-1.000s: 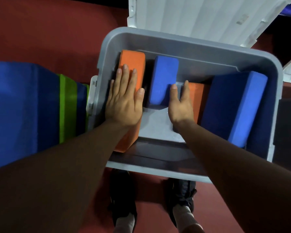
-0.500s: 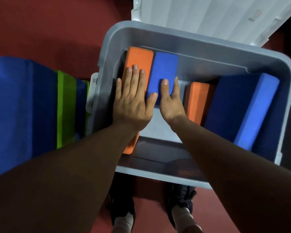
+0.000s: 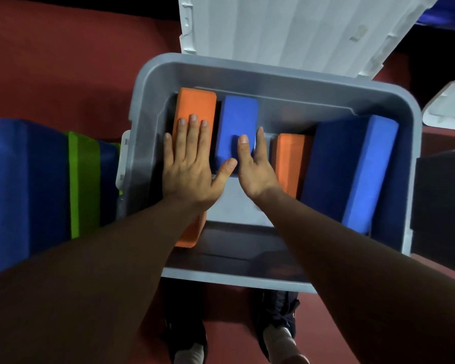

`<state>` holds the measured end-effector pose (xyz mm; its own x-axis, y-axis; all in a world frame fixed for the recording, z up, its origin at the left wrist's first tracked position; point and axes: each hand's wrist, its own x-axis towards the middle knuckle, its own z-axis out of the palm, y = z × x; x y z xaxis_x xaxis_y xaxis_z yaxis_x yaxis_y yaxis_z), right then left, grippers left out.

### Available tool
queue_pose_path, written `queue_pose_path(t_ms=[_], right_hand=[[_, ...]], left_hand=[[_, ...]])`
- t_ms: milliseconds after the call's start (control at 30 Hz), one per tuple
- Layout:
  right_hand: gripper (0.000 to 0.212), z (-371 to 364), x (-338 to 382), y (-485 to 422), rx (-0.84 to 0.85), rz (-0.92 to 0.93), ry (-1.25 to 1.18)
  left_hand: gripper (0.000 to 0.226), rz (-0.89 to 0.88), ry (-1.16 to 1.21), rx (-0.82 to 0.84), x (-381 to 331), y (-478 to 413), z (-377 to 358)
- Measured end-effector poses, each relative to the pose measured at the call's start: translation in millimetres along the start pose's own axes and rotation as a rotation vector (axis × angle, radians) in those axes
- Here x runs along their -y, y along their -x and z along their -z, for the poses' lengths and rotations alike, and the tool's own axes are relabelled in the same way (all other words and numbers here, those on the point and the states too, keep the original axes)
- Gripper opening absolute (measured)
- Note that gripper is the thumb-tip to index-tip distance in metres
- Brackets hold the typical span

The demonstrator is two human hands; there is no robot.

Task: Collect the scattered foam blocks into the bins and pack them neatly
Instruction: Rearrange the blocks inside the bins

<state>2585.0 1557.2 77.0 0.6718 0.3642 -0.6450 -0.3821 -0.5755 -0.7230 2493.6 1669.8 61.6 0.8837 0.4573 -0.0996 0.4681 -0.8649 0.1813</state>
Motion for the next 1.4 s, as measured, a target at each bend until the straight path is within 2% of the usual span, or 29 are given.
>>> queue_pose_path(t_ms=[100,233,367,467,600,733,867,1033,1133,1267,1400], right_hand=[[0.066,7.4,1.5,8.5,-0.002,0.022,-0.004],[0.063,29.7,4.8,25.1,-0.083,0.101,0.057],[0.048,76.5,4.0,40.7,-0.465,0.275,0.192],[0.045,120.5,-7.3,48.4,-0.650,0.231,0.273],[0.056,162.3,-39.0,62.3,-0.610,0.137,0.191],[0.063,170.1,-62.1,76.6,-0.530,0.081,0.198],[0.063,160.5,-70.2,79.4,-0.511,0.032,0.142],[0.054,146.1,-79.8,86.9,-0.379,0.043,0.020],[0.054,139.2,-72.5,95.9,-0.339,0.119,0.030],[0.066,122.1,-44.4,109.3,-0.362,0.242,0.035],[0.065,99.4,-4.9,129.5,-0.295,0.210,0.046]], left_hand=[[0.090,0.055,0.018,0.067,-5.8,0.2,7.8],[0.082,-0.001,0.063,-0.047,-35.2,4.5,16.4],[0.076,-0.095,0.275,-0.115,-84.3,10.5,18.1],[0.075,-0.065,0.487,0.007,-128.4,9.5,16.6],[0.079,0.081,0.739,0.183,-190.3,15.7,2.9],[0.074,0.163,0.818,0.301,-223.2,33.8,-21.6],[0.063,0.136,0.894,0.284,-226.5,53.2,-31.5],[0.064,0.082,0.954,0.315,-209.0,56.7,-35.8],[0.071,0.075,0.930,0.231,-194.6,53.6,-27.1],[0.076,-0.008,0.932,0.051,-163.8,56.4,8.0],[0.073,0.050,0.811,-0.014,-138.1,60.7,63.2]])
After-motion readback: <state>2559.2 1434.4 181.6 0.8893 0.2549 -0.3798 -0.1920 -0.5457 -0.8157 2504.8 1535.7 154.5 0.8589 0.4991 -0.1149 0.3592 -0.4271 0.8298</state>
